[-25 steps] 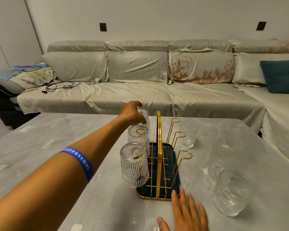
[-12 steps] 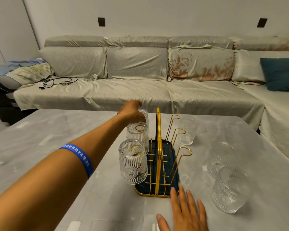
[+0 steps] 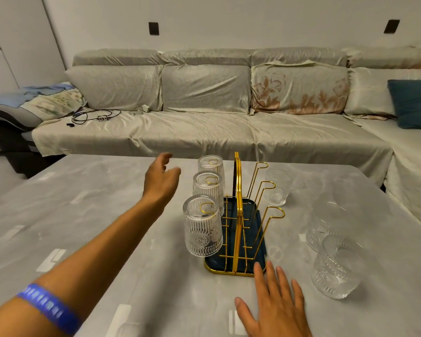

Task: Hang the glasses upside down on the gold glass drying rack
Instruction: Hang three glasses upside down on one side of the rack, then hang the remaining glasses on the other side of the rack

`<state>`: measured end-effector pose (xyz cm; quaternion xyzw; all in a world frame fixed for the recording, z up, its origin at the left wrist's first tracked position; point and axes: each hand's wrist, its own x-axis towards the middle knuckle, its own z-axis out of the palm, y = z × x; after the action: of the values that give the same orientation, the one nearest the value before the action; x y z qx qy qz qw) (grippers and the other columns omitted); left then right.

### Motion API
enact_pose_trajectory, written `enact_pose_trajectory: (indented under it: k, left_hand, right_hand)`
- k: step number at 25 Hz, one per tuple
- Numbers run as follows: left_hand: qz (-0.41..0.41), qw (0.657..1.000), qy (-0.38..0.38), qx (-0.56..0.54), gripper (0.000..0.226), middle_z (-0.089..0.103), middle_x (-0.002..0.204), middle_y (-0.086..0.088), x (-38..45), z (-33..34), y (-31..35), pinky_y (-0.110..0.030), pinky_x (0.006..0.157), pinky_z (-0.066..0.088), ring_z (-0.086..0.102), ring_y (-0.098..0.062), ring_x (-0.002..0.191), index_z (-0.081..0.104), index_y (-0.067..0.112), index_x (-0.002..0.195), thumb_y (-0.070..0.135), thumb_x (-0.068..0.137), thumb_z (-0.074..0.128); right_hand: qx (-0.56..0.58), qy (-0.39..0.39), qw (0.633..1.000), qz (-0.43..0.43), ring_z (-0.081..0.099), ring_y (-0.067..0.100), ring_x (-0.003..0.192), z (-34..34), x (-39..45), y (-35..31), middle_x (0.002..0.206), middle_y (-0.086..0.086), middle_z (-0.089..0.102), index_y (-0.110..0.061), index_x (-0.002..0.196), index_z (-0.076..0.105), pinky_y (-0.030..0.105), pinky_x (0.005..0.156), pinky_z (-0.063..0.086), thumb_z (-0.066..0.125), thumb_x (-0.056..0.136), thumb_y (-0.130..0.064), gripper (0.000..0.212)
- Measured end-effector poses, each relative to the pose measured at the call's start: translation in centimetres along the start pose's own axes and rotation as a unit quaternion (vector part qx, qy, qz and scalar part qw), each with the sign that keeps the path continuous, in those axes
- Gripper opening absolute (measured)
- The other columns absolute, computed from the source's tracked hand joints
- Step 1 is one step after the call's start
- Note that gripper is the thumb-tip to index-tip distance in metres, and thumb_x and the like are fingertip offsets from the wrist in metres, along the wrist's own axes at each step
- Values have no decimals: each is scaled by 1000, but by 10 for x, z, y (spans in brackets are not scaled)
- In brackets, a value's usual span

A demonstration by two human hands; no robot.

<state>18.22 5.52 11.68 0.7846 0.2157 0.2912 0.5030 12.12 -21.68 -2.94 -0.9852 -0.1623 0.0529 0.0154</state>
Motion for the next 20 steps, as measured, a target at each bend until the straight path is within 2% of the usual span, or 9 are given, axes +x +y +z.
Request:
enact_pose_trajectory:
  k: [4, 6, 7, 9, 11, 12, 13, 16, 20]
  left_hand:
    - [12, 984, -54, 167, 49, 47, 147, -12, -90, -33, -86, -41, 109, 34, 42, -30, 134, 47, 12, 138, 18, 91, 58]
    - [21, 965, -127, 228, 53, 37, 154, -12, -121, -23, -108, -40, 115, 23, 30, -28, 143, 42, 14, 142, 28, 93, 55]
    - [29, 949, -151, 274, 55, 29, 158, -10, -133, -16, -114, -40, 117, 15, 21, -25, 147, 37, 18, 146, 36, 95, 49]
    - [55, 916, -173, 358, 60, 11, 164, -4, -148, -6, -123, -43, 119, 2, 5, -23, 150, 21, 25, 152, 49, 97, 30]
    - [71, 898, -181, 395, 64, 1, 164, -3, -154, -4, -127, -45, 120, -2, -3, -23, 150, 9, 27, 154, 55, 96, 18]
    - [74, 892, -187, 404, 67, -2, 164, -3, -156, -4, -127, -45, 119, -4, -5, -23, 150, 6, 27, 154, 58, 95, 14]
    - [76, 888, -192, 411, 69, -4, 164, -4, -157, -4, -127, -45, 118, -6, -7, -23, 150, 2, 27, 154, 60, 94, 11]
    - [81, 878, -200, 428, 72, -9, 163, -4, -159, -4, -124, -45, 119, -8, -11, -24, 149, -3, 27, 153, 63, 92, 8]
    - [72, 876, -201, 433, 71, -9, 163, -5, -161, -6, -121, -46, 119, -7, -11, -24, 149, -3, 26, 154, 62, 93, 9]
  right_hand:
    - [47, 32, 998, -10, -17, 21, 144, 3, -10, -1, 158, 0, -19, -32, 145, -20, 44, 111, -14, 7, 79, -78, 85]
    - [122, 73, 989, -30, -4, 17, 146, -3, -22, 0, 161, -3, -4, -37, 149, -2, 39, 114, -7, 20, 85, -72, 76]
    - [201, 108, 973, -32, 13, 16, 144, -6, -28, 0, 159, -3, 15, -37, 149, 16, 35, 116, 5, 33, 89, -65, 68]
    - [406, 228, 885, 32, 46, 15, 122, -13, -38, 7, 136, -1, 53, -35, 129, 48, 34, 105, 36, 59, 89, -38, 42]
    - [565, 350, 732, 149, 56, 22, 110, -13, -45, 24, 121, 3, 57, -33, 114, 49, 36, 92, 46, 70, 81, -13, 44]
    - [589, 386, 684, 190, 55, 26, 112, -13, -48, 36, 125, 6, 53, -30, 118, 46, 37, 90, 45, 73, 78, -7, 54]
    - [580, 389, 683, 215, 52, 29, 116, -14, -49, 48, 134, 7, 47, -28, 128, 40, 37, 91, 43, 75, 75, -7, 67]
    - [540, 293, 755, 230, 46, 30, 120, -21, -35, 78, 143, 5, 40, -31, 144, 23, 39, 91, 42, 81, 70, -17, 95]
    - [523, 238, 796, 194, 51, 34, 116, -37, -20, 91, 137, 10, 50, -27, 143, 29, 44, 93, 47, 80, 72, -26, 87]
